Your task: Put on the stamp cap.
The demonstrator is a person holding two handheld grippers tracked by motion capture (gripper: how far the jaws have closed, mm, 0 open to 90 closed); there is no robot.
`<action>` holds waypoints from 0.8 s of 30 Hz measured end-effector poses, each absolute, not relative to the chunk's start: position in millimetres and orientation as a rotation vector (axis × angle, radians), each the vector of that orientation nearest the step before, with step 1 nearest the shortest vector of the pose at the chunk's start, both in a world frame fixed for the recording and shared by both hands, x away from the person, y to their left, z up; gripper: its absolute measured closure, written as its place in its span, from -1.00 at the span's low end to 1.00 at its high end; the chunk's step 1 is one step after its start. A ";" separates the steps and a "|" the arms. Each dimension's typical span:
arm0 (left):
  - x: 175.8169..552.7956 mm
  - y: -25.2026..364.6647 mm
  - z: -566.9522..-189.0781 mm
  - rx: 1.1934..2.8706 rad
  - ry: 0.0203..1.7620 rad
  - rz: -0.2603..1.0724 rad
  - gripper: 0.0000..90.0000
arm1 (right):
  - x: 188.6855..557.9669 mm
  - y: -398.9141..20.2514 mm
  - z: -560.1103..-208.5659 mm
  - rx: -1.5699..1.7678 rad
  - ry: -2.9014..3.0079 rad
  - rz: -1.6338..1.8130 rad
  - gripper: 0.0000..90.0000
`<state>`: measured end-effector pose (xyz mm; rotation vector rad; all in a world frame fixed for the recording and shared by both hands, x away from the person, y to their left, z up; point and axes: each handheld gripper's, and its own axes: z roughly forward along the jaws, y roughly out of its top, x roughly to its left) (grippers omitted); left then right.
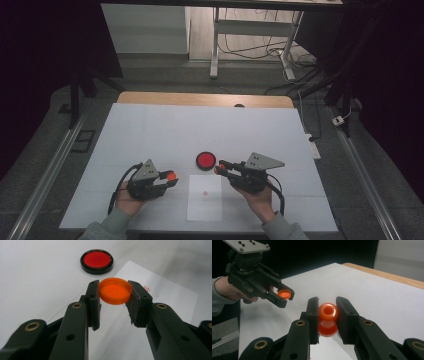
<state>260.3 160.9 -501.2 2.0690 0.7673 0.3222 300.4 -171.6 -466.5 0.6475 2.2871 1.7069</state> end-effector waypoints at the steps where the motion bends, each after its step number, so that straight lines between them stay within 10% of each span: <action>1: 260.5 159.6 -501.2 2.072 0.763 0.321 0.43 | 300.4 -171.5 -466.6 0.647 2.288 1.706 0.60; 24: 262.4 131.2 -499.9 2.112 0.689 0.300 0.43 | 300.4 -169.8 -468.2 0.647 2.293 1.701 0.60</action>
